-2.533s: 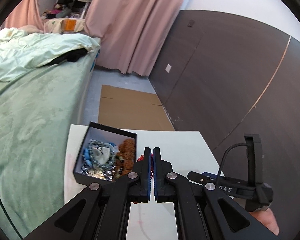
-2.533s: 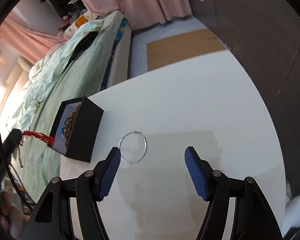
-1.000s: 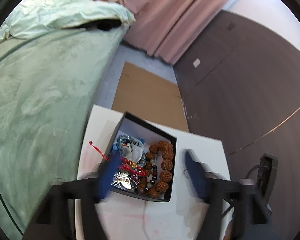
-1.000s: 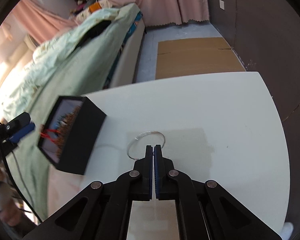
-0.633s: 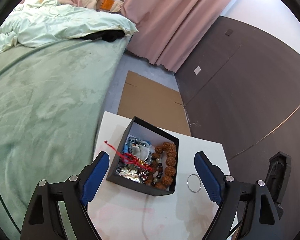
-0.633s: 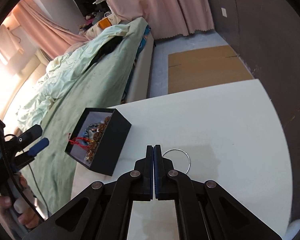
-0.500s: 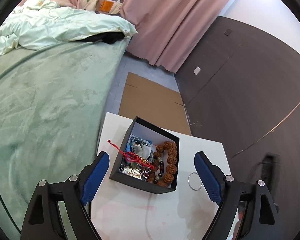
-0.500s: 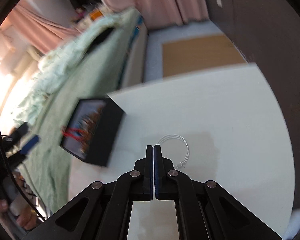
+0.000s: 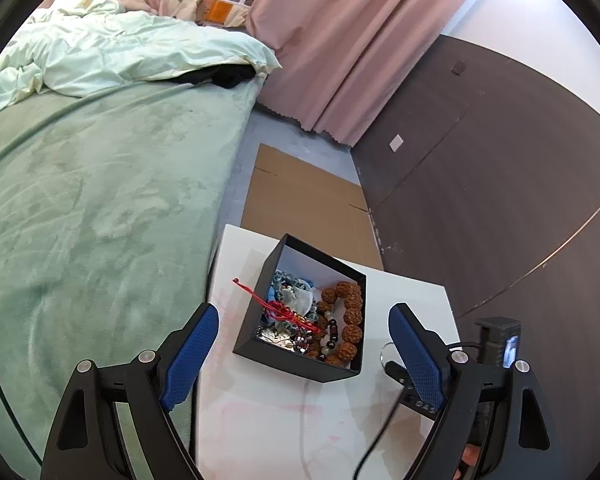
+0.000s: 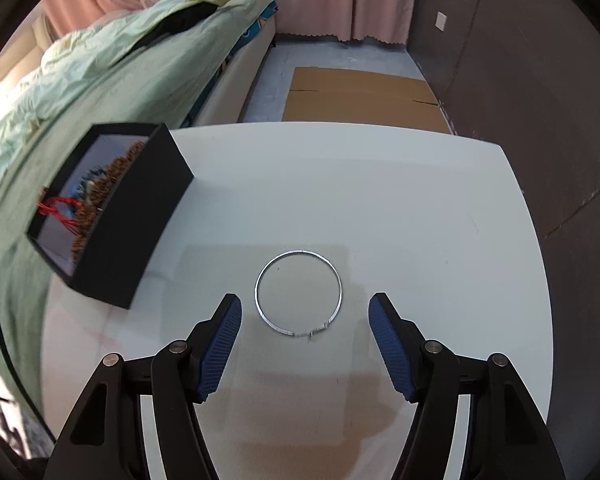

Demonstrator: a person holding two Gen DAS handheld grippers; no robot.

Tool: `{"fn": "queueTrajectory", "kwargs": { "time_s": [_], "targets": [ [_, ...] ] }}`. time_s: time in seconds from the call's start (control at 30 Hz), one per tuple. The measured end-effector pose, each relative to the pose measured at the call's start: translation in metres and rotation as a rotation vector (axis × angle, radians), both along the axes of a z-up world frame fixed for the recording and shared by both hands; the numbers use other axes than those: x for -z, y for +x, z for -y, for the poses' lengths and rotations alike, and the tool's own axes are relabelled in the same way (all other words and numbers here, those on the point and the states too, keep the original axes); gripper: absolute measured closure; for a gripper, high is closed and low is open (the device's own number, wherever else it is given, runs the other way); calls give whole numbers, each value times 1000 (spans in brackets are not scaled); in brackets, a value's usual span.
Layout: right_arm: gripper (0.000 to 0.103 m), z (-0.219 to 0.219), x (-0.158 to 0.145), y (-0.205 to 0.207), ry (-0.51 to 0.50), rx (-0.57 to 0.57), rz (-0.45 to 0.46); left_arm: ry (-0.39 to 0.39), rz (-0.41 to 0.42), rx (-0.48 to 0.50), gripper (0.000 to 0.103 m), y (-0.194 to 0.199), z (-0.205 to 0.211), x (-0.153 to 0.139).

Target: Organize jewelry

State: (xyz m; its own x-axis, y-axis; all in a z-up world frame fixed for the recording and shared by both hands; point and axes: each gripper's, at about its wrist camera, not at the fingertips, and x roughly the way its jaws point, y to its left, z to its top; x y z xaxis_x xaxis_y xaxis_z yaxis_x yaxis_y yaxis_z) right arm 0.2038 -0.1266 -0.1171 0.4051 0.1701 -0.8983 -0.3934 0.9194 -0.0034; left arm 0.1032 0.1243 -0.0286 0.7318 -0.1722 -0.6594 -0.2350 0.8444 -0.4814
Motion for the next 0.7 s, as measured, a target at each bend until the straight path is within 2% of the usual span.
{"fn": "queueTrajectory", "kwargs": {
  "time_s": [0.1, 0.13, 0.17, 0.2, 0.47, 0.7],
  "targets": [
    [39, -5, 5, 0, -20, -16, 13, -2, 3, -2, 16, 0, -1, 0],
    [43, -5, 5, -1, -17, -25, 12, -3, 3, -3, 16, 1, -1, 0],
    [53, -5, 4, -4, 0, -40, 6, -4, 2, -3, 16, 1, -1, 1],
    [54, -6, 4, -5, -9, -44, 6, -5, 2, -2, 16, 1, -1, 1],
    [56, 2, 2, -9, 41, -33, -19, 7, 0, 0, 16, 0, -1, 0],
    [56, 3, -21, -16, 126, -41, 10, 6, 6, -15, 16, -5, -5, -3]
  ]
}}
